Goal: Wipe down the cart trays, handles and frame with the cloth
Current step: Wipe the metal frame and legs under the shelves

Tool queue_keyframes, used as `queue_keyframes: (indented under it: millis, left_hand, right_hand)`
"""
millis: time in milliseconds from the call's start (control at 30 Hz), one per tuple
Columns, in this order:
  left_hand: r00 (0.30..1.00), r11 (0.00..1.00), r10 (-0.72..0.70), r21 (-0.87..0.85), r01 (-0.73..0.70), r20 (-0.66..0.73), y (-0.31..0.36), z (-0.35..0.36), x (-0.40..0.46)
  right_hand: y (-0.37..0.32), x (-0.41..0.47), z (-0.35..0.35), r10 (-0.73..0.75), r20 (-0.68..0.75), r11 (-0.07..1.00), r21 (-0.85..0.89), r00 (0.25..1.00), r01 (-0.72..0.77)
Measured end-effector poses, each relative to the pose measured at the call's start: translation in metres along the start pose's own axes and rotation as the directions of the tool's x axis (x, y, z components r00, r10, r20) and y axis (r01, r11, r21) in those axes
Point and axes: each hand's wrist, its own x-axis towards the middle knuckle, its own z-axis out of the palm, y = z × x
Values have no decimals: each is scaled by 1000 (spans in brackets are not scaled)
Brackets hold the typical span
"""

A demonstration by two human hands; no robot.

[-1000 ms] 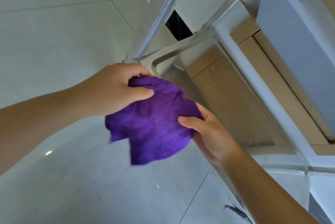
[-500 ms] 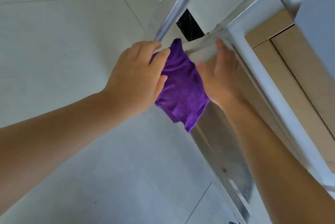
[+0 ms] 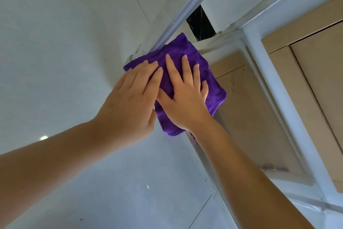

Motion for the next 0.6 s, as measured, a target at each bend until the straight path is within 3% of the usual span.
queue_keyframes:
  millis: [233,400,600]
  left_hand:
    - [996,997,78,-14,-79,-38,5,9,27]
    - [992,993,116,6,-116,-51,8,17,46]
    - [998,993,68,101,-68,5,11,30,52]
  right_hand:
    - [26,27,-9,15,-48,998,59,999,-12]
    - [59,59,-17,157,-92,987,49,983,-153]
    - [84,87,-27,218,-112,975,68,970,-211]
